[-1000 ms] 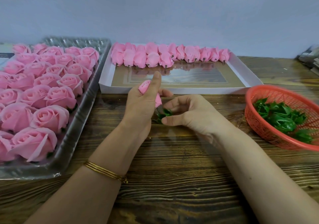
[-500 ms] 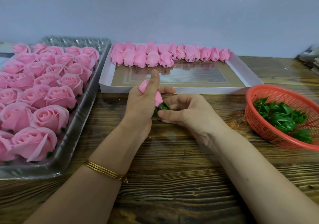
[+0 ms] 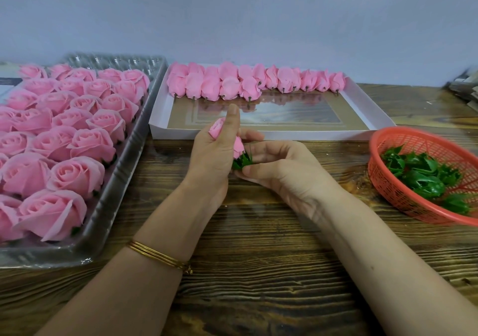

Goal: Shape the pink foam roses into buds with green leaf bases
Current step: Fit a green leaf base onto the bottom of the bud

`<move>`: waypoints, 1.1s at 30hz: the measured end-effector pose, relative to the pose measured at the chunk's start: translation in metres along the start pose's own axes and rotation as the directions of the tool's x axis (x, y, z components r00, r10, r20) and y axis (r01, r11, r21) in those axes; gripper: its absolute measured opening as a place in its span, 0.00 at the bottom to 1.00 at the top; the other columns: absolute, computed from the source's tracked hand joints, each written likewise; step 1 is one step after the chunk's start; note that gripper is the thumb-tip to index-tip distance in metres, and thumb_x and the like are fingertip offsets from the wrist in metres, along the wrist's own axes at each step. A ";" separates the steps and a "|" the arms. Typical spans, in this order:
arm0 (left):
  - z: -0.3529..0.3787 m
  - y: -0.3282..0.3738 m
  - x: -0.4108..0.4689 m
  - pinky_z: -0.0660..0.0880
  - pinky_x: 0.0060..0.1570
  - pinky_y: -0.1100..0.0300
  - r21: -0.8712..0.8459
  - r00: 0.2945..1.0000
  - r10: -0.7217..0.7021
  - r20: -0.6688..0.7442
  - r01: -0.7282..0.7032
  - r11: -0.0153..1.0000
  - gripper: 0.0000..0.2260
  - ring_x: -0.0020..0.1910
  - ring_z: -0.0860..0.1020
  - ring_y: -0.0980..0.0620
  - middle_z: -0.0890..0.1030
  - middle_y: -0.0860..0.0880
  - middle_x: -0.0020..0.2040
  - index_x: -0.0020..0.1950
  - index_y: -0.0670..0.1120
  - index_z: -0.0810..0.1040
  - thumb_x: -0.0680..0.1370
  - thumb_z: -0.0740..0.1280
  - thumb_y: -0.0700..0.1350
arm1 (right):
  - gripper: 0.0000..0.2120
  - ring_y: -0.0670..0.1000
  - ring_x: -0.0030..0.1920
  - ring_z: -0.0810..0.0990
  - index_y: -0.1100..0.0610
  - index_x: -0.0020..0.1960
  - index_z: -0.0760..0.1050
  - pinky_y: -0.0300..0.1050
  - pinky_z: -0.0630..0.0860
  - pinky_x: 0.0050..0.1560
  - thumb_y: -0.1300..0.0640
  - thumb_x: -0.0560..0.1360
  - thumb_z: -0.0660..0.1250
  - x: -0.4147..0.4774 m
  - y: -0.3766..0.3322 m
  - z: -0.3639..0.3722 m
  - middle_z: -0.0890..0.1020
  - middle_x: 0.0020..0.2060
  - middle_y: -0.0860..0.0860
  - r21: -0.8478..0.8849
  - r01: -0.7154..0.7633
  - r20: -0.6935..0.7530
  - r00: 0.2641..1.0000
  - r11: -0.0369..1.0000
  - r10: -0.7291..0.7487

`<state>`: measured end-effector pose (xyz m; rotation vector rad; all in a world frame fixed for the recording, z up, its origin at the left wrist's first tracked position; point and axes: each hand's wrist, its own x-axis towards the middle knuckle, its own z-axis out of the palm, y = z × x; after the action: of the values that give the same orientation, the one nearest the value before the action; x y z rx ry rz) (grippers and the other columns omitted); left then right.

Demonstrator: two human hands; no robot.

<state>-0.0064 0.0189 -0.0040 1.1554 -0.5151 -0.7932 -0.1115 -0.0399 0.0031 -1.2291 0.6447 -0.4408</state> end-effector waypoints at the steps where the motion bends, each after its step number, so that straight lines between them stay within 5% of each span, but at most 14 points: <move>1: 0.000 0.000 0.000 0.80 0.42 0.53 0.003 1.000 0.001 -0.003 -0.001 1.000 0.18 0.38 0.82 0.49 0.84 0.47 0.38 0.30 0.53 0.78 0.77 0.64 0.58 | 0.15 0.63 0.51 0.83 0.70 0.52 0.79 0.50 0.80 0.55 0.81 0.69 0.65 0.000 0.000 0.000 0.84 0.45 0.64 0.011 -0.002 0.011 1.000 1.000 0.002; 15: 0.002 0.003 -0.003 0.77 0.41 0.55 0.023 1.000 0.006 0.009 -0.007 1.000 0.24 0.35 0.81 0.50 0.83 0.49 0.35 0.25 0.53 0.77 0.81 0.62 0.56 | 0.12 0.52 0.38 0.85 0.69 0.49 0.79 0.39 0.82 0.42 0.79 0.70 0.66 0.001 0.002 0.000 0.85 0.37 0.57 0.050 0.020 0.003 1.000 0.999 -0.021; 21: 0.003 0.003 -0.003 0.78 0.38 0.56 0.023 1.000 -0.001 0.003 0.001 1.000 0.25 0.35 0.80 0.50 0.82 0.47 0.35 0.24 0.52 0.78 0.81 0.61 0.55 | 0.17 0.54 0.41 0.84 0.68 0.55 0.79 0.41 0.82 0.47 0.78 0.69 0.68 0.000 0.001 0.000 0.84 0.41 0.59 0.052 0.051 -0.017 0.999 0.997 -0.050; 27: 0.002 0.004 -0.003 0.79 0.47 0.53 0.016 0.999 -0.021 0.049 0.020 1.000 0.22 0.39 0.81 0.48 0.83 0.46 0.37 0.28 0.50 0.78 0.81 0.61 0.53 | 0.24 0.54 0.49 0.84 0.67 0.62 0.76 0.43 0.81 0.54 0.78 0.67 0.69 0.003 0.004 0.001 0.85 0.49 0.60 0.035 0.107 -0.064 0.992 0.994 -0.104; 33: 0.002 0.002 -0.002 0.80 0.50 0.51 0.016 0.994 -0.023 0.111 0.021 1.000 0.22 0.43 0.82 0.45 0.83 0.43 0.42 0.28 0.50 0.79 0.82 0.61 0.53 | 0.19 0.50 0.42 0.84 0.62 0.52 0.79 0.42 0.81 0.51 0.78 0.66 0.70 0.004 0.005 0.000 0.85 0.40 0.53 0.079 0.103 -0.072 0.993 0.992 -0.098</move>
<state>-0.0083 0.0192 -0.0012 1.1360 -0.6023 -0.8775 -0.1083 -0.0409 -0.0023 -1.1753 0.6180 -0.5900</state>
